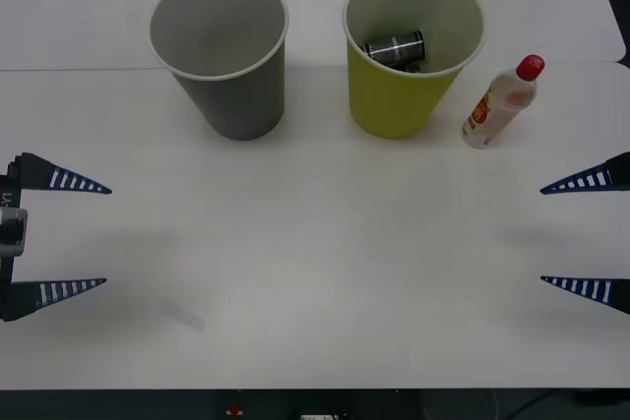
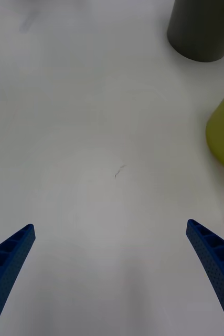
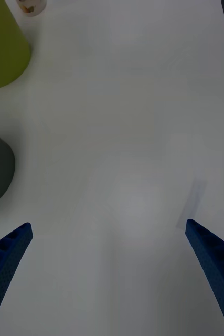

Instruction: Put the can into the green bin and the plastic bottle into the gray bin

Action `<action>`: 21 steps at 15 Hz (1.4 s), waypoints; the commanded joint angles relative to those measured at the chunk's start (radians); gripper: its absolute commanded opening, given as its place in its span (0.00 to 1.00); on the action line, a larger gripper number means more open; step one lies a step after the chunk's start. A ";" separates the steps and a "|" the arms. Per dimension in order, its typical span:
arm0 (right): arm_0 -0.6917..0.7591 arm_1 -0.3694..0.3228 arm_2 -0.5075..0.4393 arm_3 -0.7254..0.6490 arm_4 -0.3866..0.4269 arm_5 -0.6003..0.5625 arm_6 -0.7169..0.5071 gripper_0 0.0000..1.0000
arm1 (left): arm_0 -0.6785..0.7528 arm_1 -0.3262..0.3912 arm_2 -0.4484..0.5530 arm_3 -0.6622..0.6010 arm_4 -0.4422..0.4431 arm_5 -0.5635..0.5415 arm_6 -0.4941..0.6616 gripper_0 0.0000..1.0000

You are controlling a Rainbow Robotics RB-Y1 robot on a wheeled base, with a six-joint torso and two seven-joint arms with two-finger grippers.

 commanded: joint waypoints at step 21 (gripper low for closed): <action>0.294 0.013 0.162 -0.079 -0.244 0.530 0.092 1.00 | 0.000 0.000 0.000 0.000 0.000 0.000 0.000 1.00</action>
